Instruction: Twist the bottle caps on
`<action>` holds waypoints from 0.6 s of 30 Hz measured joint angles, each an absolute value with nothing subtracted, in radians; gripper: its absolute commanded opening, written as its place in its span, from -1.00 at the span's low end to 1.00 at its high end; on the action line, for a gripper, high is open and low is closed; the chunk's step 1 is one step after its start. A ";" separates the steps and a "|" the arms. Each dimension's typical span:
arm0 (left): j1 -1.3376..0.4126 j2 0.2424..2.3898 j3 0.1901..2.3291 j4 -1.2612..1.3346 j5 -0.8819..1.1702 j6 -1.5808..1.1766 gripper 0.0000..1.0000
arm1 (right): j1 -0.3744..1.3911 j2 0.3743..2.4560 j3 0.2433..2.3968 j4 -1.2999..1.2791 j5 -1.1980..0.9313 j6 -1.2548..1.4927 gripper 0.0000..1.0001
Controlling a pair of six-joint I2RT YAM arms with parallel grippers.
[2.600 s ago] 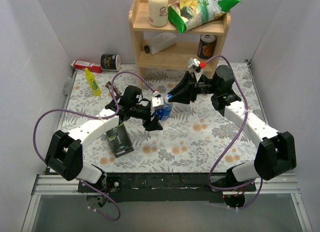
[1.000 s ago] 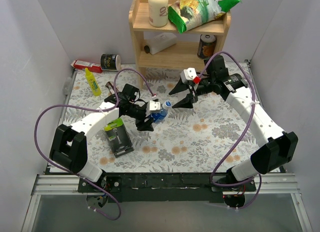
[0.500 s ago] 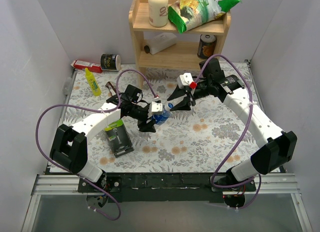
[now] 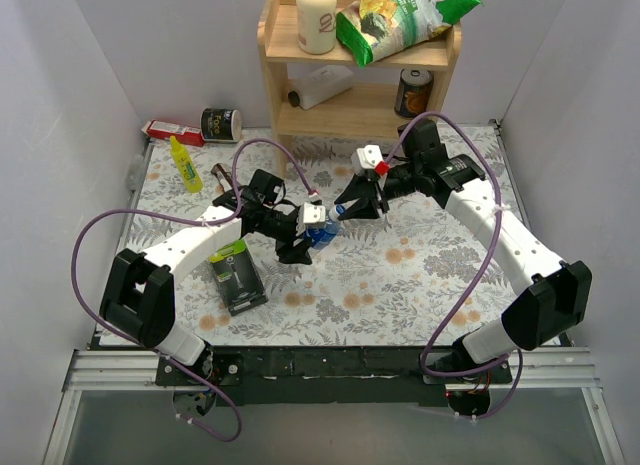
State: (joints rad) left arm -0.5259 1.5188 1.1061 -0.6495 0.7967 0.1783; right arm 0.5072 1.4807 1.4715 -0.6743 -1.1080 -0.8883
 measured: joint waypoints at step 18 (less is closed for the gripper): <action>-0.624 1.430 0.916 -0.324 0.557 -0.191 0.96 | 0.502 1.450 1.349 -0.396 -0.937 -0.353 -0.97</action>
